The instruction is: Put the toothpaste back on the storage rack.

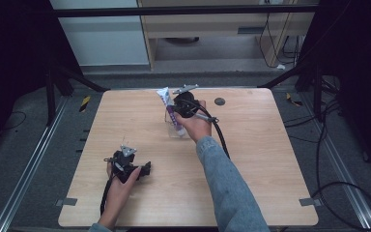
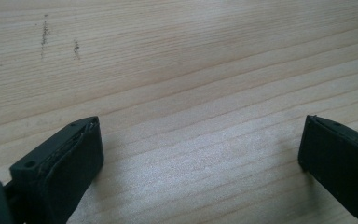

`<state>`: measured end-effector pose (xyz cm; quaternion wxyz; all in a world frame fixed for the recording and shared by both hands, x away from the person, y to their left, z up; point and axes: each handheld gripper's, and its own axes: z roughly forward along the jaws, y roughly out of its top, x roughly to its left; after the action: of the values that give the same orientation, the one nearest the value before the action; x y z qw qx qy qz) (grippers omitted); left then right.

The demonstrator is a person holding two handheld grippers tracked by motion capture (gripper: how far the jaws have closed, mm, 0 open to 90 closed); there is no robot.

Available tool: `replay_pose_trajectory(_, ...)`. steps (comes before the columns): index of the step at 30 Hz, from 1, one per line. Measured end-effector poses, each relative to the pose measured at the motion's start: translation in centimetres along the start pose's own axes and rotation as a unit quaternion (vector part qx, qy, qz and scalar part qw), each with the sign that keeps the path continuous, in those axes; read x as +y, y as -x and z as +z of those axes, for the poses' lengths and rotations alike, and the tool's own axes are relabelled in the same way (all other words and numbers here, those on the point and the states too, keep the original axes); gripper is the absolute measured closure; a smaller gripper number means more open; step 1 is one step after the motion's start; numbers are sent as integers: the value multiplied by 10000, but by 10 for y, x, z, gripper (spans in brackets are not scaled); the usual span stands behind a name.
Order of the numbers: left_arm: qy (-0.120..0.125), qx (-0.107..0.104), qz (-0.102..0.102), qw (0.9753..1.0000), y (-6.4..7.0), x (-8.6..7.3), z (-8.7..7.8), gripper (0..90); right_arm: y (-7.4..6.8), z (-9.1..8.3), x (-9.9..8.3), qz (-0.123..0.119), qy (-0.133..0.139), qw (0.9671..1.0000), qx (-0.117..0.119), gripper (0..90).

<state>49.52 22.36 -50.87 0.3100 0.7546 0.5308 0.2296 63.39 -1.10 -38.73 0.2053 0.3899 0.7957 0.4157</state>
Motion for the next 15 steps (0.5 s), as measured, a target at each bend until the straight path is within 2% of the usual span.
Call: replay_pose_trajectory(15,8,-17,17,10000,0,0,0,0,3,-18,-4,-24,25,10000,30,761)
